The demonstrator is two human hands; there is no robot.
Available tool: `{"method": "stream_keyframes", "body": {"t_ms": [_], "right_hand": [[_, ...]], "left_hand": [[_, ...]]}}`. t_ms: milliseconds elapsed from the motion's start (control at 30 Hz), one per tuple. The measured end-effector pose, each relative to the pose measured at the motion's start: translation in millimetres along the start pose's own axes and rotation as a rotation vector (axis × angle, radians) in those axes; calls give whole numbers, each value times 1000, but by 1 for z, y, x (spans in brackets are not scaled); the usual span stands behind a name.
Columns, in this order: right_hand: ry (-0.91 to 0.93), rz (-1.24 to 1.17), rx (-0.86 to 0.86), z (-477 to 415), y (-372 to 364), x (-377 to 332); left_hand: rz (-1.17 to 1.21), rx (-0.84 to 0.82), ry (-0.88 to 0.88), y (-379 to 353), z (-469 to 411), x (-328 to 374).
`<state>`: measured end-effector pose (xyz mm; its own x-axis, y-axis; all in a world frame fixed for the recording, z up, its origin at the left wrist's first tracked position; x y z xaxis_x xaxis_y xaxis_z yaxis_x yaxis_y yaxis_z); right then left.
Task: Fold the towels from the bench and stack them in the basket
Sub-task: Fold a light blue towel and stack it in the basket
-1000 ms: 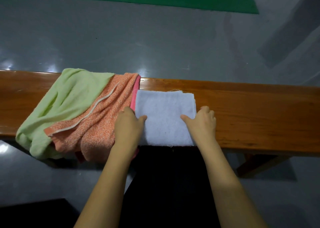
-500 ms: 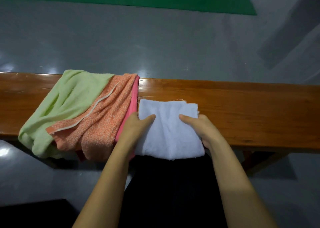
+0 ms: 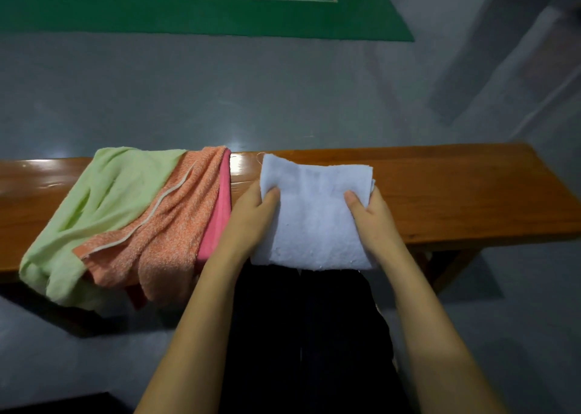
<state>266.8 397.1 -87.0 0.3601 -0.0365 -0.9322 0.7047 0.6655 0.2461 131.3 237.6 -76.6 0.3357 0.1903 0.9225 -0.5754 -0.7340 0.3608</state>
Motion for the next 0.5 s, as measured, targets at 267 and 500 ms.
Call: {"method": "stream_keyframes", "body": {"t_ms": [267, 500], "right_hand": [[-46, -74, 402, 62, 90, 6], [-94, -176, 761, 157, 194, 39]], "left_hand": [[-40, -293, -210, -58, -1, 65], [151, -638, -347, -156, 40, 138]]}}
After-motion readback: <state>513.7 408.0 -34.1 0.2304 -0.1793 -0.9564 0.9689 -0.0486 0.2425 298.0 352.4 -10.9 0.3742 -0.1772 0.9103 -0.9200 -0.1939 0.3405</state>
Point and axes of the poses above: each hand's wrist, its own z-axis away from the middle knuckle, its own y-axis out of the back of the hand, x = y × z, the point moved 5 cm from there along -z, towards the middle knuckle, and after that the axes turned 13 degrees about -y, right-handed, at the moved point
